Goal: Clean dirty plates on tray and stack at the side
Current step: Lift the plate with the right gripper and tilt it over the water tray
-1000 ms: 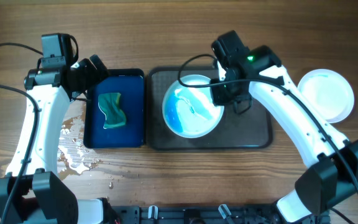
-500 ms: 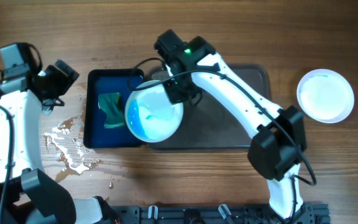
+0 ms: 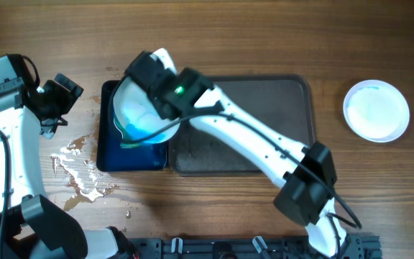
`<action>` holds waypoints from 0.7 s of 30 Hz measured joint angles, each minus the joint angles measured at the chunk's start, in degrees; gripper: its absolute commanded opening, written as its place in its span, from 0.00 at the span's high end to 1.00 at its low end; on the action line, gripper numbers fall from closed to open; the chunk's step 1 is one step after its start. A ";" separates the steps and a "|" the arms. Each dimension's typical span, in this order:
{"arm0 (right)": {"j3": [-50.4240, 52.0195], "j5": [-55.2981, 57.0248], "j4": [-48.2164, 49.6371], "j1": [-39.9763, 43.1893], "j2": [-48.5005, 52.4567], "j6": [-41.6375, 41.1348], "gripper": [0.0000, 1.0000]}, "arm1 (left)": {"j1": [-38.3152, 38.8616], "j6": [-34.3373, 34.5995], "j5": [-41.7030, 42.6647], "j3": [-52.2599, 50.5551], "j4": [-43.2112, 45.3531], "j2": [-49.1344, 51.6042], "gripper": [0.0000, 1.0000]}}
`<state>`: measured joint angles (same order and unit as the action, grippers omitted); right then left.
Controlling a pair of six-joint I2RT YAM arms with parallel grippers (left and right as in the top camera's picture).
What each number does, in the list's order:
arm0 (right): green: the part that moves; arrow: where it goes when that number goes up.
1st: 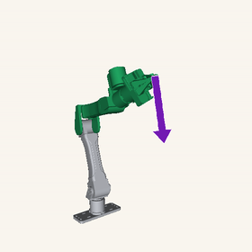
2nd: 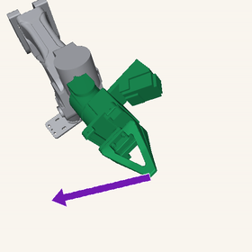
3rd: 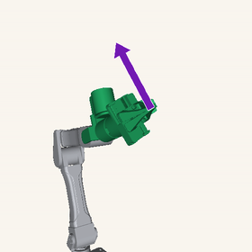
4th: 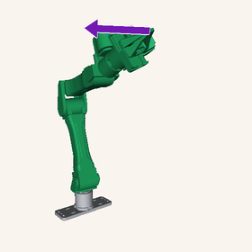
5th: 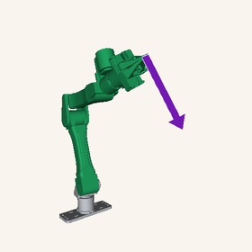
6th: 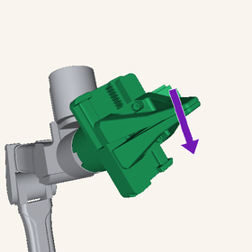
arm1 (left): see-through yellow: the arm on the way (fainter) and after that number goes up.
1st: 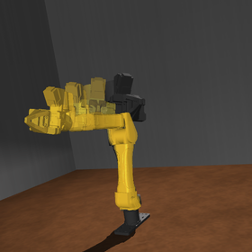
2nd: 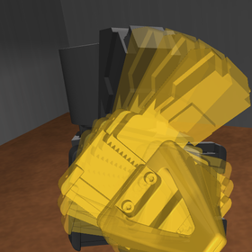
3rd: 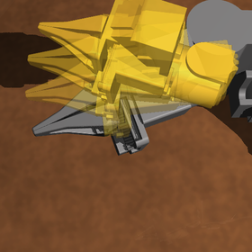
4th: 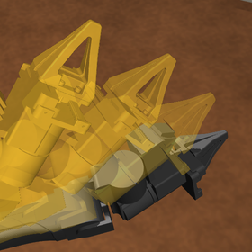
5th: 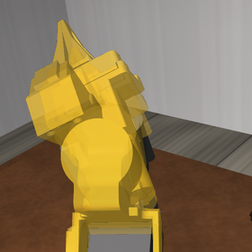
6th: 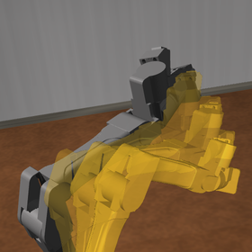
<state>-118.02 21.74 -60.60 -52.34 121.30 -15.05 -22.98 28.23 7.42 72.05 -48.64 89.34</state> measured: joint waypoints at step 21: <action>-0.13 32.81 24.74 -16.81 1.55 48.87 0.96 | -1.05 0.02 0.63 0.00 0.20 2.97 0.00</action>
<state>-118.15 54.54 -35.86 -69.14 122.85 33.82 -24.03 28.25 8.05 72.05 -48.45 92.31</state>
